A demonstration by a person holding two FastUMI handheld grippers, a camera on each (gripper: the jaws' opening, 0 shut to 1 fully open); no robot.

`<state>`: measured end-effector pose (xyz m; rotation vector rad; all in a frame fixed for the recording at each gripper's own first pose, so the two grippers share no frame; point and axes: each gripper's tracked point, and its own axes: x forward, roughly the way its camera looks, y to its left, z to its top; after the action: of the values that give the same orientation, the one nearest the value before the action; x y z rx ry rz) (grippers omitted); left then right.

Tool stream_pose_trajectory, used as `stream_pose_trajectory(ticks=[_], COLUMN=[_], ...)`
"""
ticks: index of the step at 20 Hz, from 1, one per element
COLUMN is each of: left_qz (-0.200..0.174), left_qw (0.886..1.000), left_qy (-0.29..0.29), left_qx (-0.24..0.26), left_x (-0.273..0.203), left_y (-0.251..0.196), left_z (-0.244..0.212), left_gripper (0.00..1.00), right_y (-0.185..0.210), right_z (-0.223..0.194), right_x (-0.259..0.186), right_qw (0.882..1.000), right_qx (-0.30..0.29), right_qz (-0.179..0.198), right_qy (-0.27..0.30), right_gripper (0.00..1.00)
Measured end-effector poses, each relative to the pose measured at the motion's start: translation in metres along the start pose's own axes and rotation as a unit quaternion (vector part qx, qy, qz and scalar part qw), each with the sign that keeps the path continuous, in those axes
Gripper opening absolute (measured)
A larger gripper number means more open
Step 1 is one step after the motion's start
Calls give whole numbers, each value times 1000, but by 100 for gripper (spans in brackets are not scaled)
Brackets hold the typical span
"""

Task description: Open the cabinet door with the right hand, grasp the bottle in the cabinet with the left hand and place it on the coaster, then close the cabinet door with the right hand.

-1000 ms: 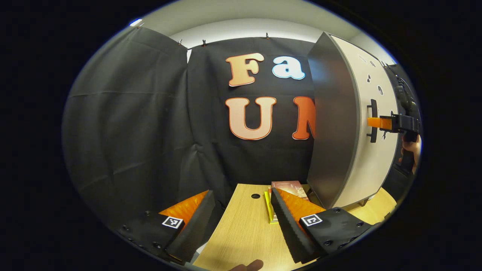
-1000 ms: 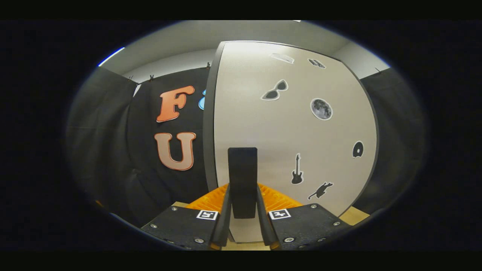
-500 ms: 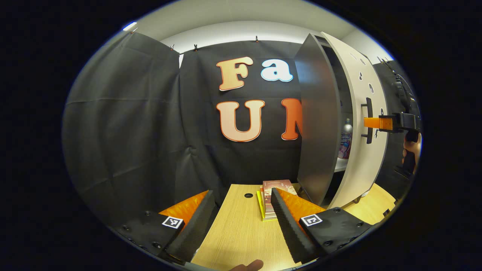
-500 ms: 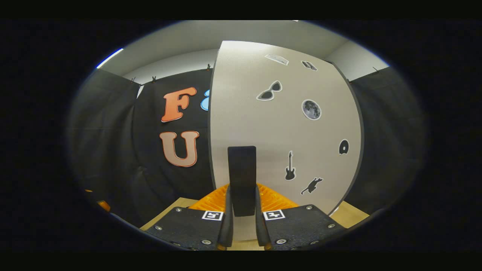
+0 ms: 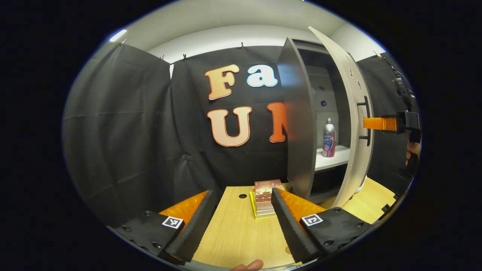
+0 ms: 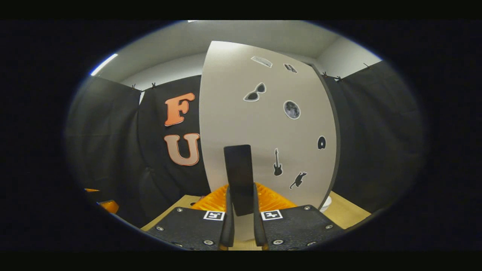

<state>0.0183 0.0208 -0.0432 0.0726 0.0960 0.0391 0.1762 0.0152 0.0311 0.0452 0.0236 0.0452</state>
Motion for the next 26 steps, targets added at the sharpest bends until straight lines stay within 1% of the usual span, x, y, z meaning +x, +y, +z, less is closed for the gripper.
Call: stream_pose_trajectory(ticks=[1, 4, 5, 6, 7, 8, 9, 10, 12, 13, 14, 15, 18, 19, 20, 21, 23, 24, 26], left_qz=[-2, -15, -19, -24, -30, -35, -40, -45, -54, -57, -60, -60, -63, -64, -63, -62, -59, -58, -58], left_qw=[1000, 1000, 1000, 1000, 1000, 999, 999, 999, 998, 998, 998, 998, 998, 998, 998, 998, 998, 998, 998], left_qy=[0, -1, -1, -1, 0, 1, 3, 6, 11, 12, 12, 14, 20, 22, 24, 25, 26, 28, 31], left_qx=[2, 4, 5, 5, 6, 6, 5, 4, 1, 1, 0, -1, -10, -13, -15, -17, -18, -20, -23], left_x=[-5, -18, -22, -26, -30, -33, -36, -39, -45, -47, -50, -52, -57, -59, -61, -63, -65, -67, -68], left_y=[-7, -33, -42, -51, -62, -71, -81, -91, -108, -117, -123, -129, -146, -151, -157, -161, -170, -175, -185], left_z=[1, 4, 5, 5, 5, 4, 3, 1, -2, -1, -1, -1, -3, -5, -5, -6, -8, -8, -11], left_gripper=[98, 96, 96, 96, 95, 94, 94, 100, 100, 94, 97, 100, 100, 98, 98, 98, 97, 100, 100], right_y=[-3, -11, -15, -18, -22, -24, -26, -28, -32, -36, -40, -43, -48, -52, -55, -59, -64, -66, -70], right_z=[0, 0, 0, 0, 0, -1, -1, 0, 0, -2, 1, 0, 1, 1, 1, 1, 2, 3, 1], right_x=[-3, -13, -16, -17, -21, -20, -23, -25, -29, -26, -31, -32, -33, -35, -35, -37, -37, -37, -38], right_qw=[1000, 1000, 1000, 1000, 1000, 1000, 1000, 1000, 1000, 1000, 1000, 1000, 1000, 999, 999, 999, 999, 999, 999], right_qx=[4, 6, 7, 6, 3, 4, 8, 10, 10, 7, 4, 6, 6, 5, 2, 1, 3, 2, 4], right_qz=[1, 0, -2, -4, -6, -9, -10, -11, -14, -17, -19, -21, -28, -31, -35, -39, -44, -47, -48], right_qy=[-1, -2, -1, -2, -4, -5, -5, -4, -4, -4, -4, -4, -5, -4, -4, -3, -7, -9, -4], right_gripper=[21, 20, 17, 20, 19, 15, 14, 14, 16, 16, 10, 14, 14, 14, 12, 14, 10, 8, 11])
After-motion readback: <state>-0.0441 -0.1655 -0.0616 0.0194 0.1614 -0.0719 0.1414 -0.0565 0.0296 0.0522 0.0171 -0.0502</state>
